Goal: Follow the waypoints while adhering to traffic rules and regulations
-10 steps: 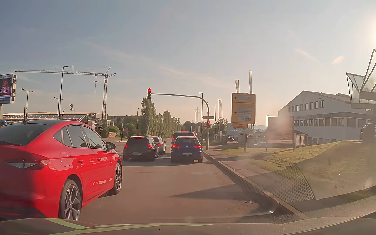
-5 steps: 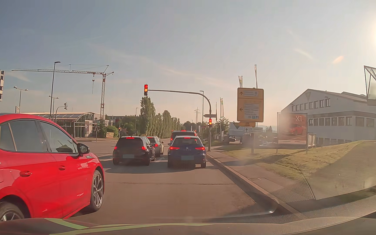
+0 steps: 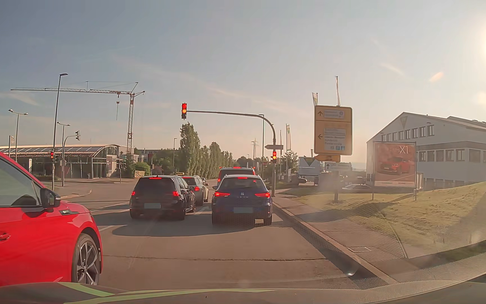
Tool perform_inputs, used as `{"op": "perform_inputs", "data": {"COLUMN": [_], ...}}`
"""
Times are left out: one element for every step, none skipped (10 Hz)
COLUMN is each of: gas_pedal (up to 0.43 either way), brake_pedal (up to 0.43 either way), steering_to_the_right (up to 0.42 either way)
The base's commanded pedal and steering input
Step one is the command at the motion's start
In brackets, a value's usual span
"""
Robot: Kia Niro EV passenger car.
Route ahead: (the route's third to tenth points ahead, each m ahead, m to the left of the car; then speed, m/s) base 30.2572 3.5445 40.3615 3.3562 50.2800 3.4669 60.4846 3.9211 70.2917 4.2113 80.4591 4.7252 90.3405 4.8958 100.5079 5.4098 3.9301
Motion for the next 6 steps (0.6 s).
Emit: {"op": "perform_inputs", "data": {"gas_pedal": [0.000,0.000,0.000,0.000,0.000,0.000], "brake_pedal": [0.250,0.250,0.250,0.256,0.262,0.262], "steering_to_the_right": [0.005,0.005,0.005,0.006,0.007,0.007]}}
